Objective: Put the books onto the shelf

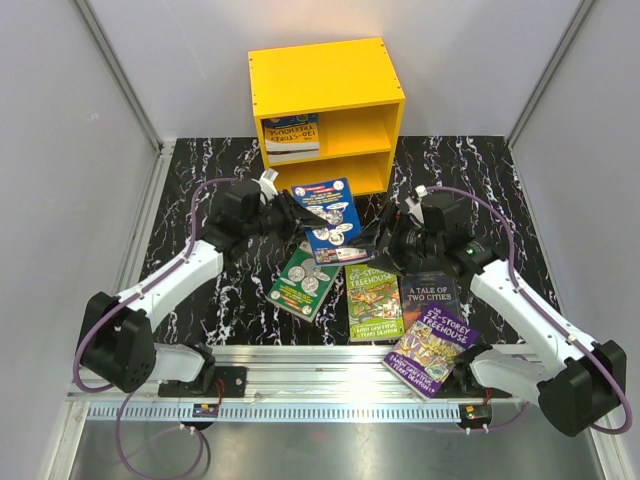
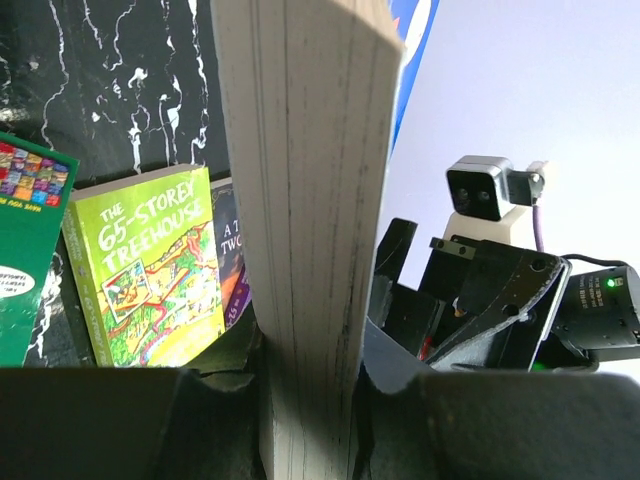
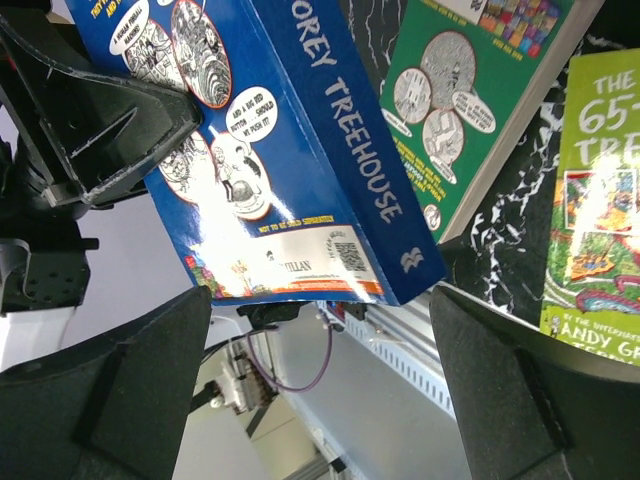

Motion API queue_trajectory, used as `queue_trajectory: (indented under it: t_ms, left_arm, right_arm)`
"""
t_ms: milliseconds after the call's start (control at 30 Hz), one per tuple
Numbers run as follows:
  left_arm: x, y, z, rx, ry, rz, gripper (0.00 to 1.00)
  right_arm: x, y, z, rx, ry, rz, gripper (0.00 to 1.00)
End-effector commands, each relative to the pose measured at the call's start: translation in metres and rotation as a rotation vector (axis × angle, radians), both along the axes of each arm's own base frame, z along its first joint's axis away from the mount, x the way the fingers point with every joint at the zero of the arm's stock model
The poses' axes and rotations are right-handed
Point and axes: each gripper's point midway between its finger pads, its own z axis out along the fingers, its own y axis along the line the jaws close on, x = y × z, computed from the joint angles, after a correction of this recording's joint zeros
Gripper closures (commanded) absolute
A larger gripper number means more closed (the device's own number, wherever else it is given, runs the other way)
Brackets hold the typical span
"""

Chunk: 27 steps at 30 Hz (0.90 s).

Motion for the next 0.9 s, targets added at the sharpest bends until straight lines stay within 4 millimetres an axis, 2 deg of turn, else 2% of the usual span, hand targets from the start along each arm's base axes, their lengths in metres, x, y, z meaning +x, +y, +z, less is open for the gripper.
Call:
queue_trajectory:
  t_ms: [0,67,333,400,500,533,567,633,667,700,733,767,867]
  left_arm:
    - [-0.007,-0.003,0.060,-0.115,-0.123,-0.095,1.00]
    - [-0.006,-0.004,0.061,-0.108,-0.118,-0.110,1.00]
    - [-0.002,-0.008,0.068,-0.141,-0.102,-0.137,1.00]
    - [-0.003,-0.008,0.064,-0.140,-0.092,-0.137,1.00]
    - [-0.005,-0.007,0.057,-0.132,-0.075,-0.132,1.00]
    - [-0.005,-0.006,0.055,-0.128,-0.074,-0.129,1.00]
    - [-0.006,-0.005,0.049,-0.121,-0.065,-0.122,1.00]
    - [-0.006,-0.002,0.042,-0.102,-0.062,-0.106,1.00]
    - [-0.005,0.000,0.036,-0.087,-0.051,-0.088,1.00]
    - [-0.005,0.001,0.031,-0.075,-0.043,-0.081,1.00]
    - [-0.004,0.002,0.025,-0.057,-0.037,-0.075,1.00]
    - [-0.005,0.005,0.013,-0.026,-0.008,-0.058,0.95]
    - [-0.008,0.014,-0.020,0.077,0.051,-0.036,0.76]
  right_arm:
    - [0.011,-0.006,0.013,-0.057,-0.098,-0.009,0.02]
    - [0.014,-0.005,0.016,-0.061,-0.109,-0.007,0.03]
    - [0.028,-0.002,0.004,-0.089,-0.096,-0.015,0.03]
    - [0.032,0.001,0.001,-0.085,-0.090,-0.013,0.05]
    - [0.036,0.007,0.005,-0.056,-0.101,-0.005,0.21]
    - [0.037,0.008,0.009,-0.045,-0.110,-0.004,0.32]
    - [0.038,0.010,0.011,-0.038,-0.117,0.000,0.50]
    - [0.040,0.010,0.014,-0.029,-0.126,-0.007,0.70]
    - [0.040,0.011,0.016,-0.024,-0.129,-0.009,0.87]
    - [0.042,0.011,0.018,-0.015,-0.134,-0.015,0.97]
    - [0.042,0.011,0.017,-0.011,-0.133,-0.019,1.00]
    - [0.043,0.014,0.021,0.011,-0.144,-0.020,1.00]
    - [0.045,0.016,0.013,0.035,-0.131,-0.027,1.00]
